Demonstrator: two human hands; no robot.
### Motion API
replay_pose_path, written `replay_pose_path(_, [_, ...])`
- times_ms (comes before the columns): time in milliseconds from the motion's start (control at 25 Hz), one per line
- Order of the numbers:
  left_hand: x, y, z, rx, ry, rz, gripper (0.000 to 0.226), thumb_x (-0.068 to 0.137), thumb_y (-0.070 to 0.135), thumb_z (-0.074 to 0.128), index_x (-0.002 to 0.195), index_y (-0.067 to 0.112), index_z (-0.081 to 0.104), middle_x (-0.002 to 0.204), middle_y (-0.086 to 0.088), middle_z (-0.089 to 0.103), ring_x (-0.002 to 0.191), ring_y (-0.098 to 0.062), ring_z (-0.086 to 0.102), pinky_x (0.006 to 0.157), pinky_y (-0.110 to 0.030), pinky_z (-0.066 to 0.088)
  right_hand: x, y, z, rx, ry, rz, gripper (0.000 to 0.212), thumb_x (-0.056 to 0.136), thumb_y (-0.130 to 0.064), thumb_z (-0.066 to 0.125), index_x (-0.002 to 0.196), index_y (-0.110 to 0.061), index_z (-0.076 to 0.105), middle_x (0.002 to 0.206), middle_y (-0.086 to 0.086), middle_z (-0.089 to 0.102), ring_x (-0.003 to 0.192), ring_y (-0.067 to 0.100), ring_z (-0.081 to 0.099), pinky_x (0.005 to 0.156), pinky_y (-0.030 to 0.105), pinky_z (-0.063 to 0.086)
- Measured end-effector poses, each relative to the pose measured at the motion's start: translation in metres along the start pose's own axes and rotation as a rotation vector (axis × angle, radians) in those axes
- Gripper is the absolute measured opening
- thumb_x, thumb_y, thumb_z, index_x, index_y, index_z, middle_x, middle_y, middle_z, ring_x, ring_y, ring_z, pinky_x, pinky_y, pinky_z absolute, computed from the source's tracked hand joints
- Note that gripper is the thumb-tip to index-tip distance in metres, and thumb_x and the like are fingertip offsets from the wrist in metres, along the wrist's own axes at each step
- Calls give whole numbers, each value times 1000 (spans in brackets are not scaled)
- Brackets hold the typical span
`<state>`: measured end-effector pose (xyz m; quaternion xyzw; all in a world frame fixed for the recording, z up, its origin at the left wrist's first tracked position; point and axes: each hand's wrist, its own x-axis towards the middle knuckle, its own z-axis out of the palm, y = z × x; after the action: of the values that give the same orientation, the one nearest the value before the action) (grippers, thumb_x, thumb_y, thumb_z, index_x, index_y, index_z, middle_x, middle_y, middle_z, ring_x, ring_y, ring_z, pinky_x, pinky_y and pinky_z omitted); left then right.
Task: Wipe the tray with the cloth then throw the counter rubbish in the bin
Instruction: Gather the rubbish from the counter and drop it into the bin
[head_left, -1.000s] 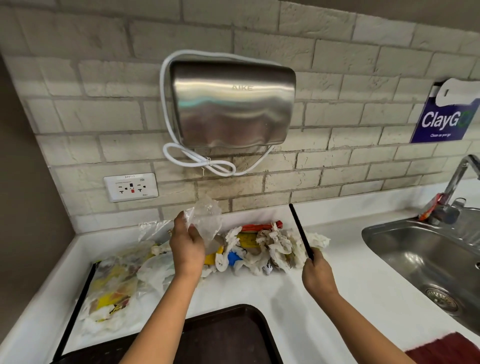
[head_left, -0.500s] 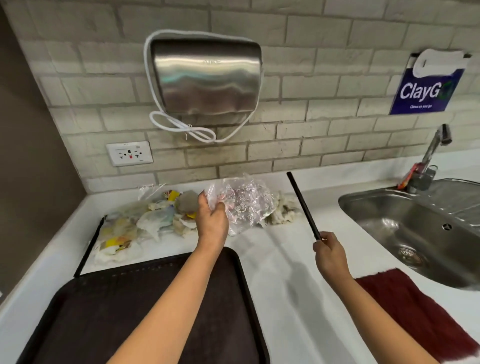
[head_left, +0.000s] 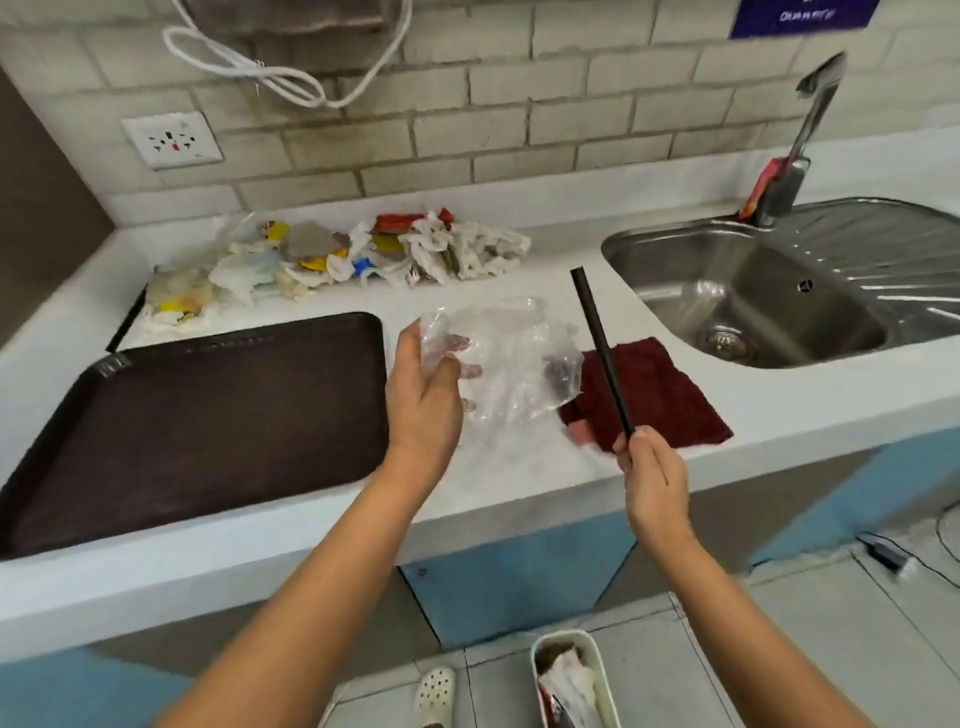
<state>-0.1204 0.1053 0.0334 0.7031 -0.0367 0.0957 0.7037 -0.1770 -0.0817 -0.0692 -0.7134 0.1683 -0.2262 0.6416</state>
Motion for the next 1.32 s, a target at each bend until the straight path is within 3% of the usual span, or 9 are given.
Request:
replay_pose_path(200, [-124,-49,14,69,-129,-131,40,93,-5,40,96,33,53,88,16,67,73,-12,63,52,-20,47,-90,89,-73,-99,78,47,34,86,-35,37,58,-18,43,53,-7,39,49,1,35,48,18,26])
replay_pose_path(360, [-196,-108,11,210,-282,-333,33,96,2,43,101,32,54,90,17,65,79,1,63,68,-12,50,-163,163,-129,-280,130,248,42,80,-50,30,58,-18,47,48,-4,37,43,4,39,44,16,25])
replay_pose_path(480, [-219,-159,14,250,-333,-540,25,99,13,41,114,32,49,102,13,62,92,-4,62,74,-16,53,-217,216,-164,-531,99,439,50,80,-53,24,66,-15,53,45,-2,42,44,17,44,46,28,33])
replay_pose_path(600, [-228,-212,21,356,-324,-638,28,99,15,39,126,19,44,111,-2,60,97,-9,60,69,-10,52,-255,263,-183,-738,-101,680,28,95,-35,36,77,-21,53,54,3,52,54,28,52,52,38,43])
replay_pose_path(720, [-229,-271,35,450,-375,-743,40,100,17,36,140,13,35,122,-8,57,112,-23,57,92,-30,50,-273,302,-180,-797,-294,907,13,97,-24,42,93,-25,54,64,0,56,57,18,54,57,32,42])
replay_pose_path(880, [-228,-366,59,519,-481,-1031,45,101,24,32,144,10,29,129,-10,54,122,-30,51,106,-47,39,-274,357,-155,-659,-284,1006,35,96,-7,38,126,-20,49,84,8,62,59,13,54,57,22,42])
replay_pose_path(1000, [-235,-419,75,638,-534,-1109,47,102,30,28,146,15,26,144,-9,42,132,-33,40,106,-53,37,-268,392,-134,-565,-210,1051,42,95,-2,37,133,-16,46,98,14,64,68,18,54,64,22,38])
replay_pose_path(1200, [-238,-486,92,725,-486,-1128,42,103,26,25,140,11,36,130,-12,54,118,-33,50,103,-47,41,-248,450,-111,-496,-245,1119,45,94,-3,35,134,-20,48,107,14,64,69,19,58,55,16,38])
replay_pose_path(1320, [-238,-522,101,745,-450,-1142,39,100,18,30,138,10,36,124,-15,56,92,-31,57,75,-37,51,-238,474,-103,-460,-201,1154,45,95,-4,33,136,-17,47,105,14,61,63,18,53,51,15,40])
